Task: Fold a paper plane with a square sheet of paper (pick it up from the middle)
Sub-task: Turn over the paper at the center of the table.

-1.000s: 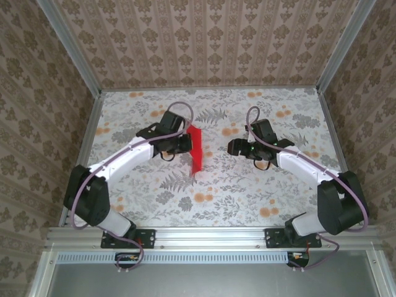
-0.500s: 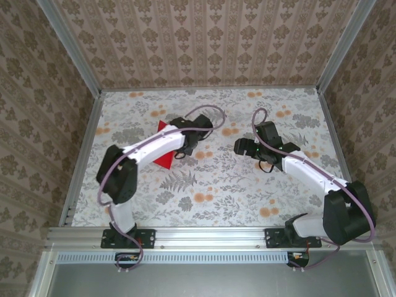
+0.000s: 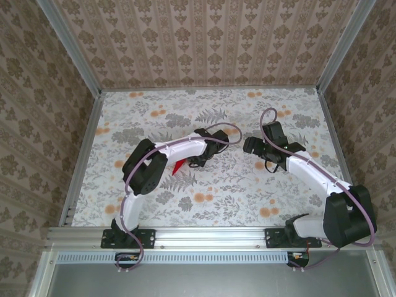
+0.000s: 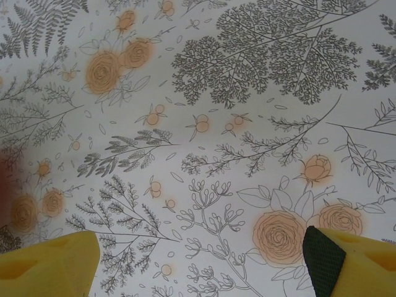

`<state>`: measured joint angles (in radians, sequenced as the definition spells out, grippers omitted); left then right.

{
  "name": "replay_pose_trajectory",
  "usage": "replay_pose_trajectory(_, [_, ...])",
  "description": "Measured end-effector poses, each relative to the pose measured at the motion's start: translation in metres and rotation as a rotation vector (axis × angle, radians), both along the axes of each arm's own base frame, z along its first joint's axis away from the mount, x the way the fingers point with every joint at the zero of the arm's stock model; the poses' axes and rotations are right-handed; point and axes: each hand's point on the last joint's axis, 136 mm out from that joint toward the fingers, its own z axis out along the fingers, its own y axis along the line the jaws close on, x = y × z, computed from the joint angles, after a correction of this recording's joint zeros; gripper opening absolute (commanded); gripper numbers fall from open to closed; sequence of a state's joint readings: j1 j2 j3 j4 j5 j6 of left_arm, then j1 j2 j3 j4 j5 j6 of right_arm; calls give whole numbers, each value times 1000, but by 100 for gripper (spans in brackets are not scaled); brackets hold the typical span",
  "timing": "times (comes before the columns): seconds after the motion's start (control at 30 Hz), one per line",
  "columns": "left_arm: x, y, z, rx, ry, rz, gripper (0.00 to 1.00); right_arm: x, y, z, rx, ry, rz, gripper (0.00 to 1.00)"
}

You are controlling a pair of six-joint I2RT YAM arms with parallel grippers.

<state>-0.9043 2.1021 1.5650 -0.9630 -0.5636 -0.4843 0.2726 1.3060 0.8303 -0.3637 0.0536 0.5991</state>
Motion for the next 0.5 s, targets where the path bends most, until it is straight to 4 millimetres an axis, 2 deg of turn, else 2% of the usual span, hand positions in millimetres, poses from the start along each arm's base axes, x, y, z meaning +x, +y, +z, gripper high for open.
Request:
replay_pose_trajectory(0.23, [-7, -25, -11, -143, 66, -11, 42, -1, -4, -2, 2, 11, -16, 88])
replay_pose_trajectory(0.33, [-19, -39, -10, -264, 123, -22, 52, -1, -6, -2, 5, 13, -20, 88])
replay_pose_trajectory(0.43, [-34, -53, 10, -441, 172, -35, 59, 0, -3, 1, 16, 20, -9, 88])
replay_pose_trajectory(0.5, [-38, -58, 33, -586, 184, -36, 62, 4, 3, 4, 34, 24, 12, 87])
